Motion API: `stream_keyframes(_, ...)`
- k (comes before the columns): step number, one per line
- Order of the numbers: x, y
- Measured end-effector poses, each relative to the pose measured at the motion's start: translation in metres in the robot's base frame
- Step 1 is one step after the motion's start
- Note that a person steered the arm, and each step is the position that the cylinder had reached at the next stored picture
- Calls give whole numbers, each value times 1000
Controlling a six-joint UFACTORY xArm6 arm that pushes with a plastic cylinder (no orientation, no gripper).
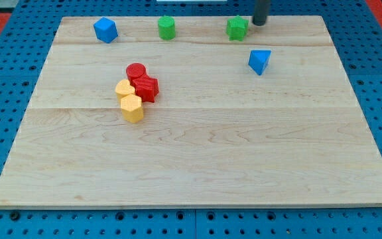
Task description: Place the blue triangle at the top right corner of the board
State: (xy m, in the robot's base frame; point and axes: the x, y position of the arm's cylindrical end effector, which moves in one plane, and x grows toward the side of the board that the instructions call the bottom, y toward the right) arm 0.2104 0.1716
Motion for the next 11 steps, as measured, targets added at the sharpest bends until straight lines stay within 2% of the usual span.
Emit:
stream_keyframes(1, 59, 66)
stream_keyframes(2, 150, 83)
stream_keyframes(3, 179, 35)
stream_keyframes(6, 153, -65)
stream_keyframes(7, 129, -52)
stream_keyframes(8, 109, -6)
stream_keyframes(11, 67, -3)
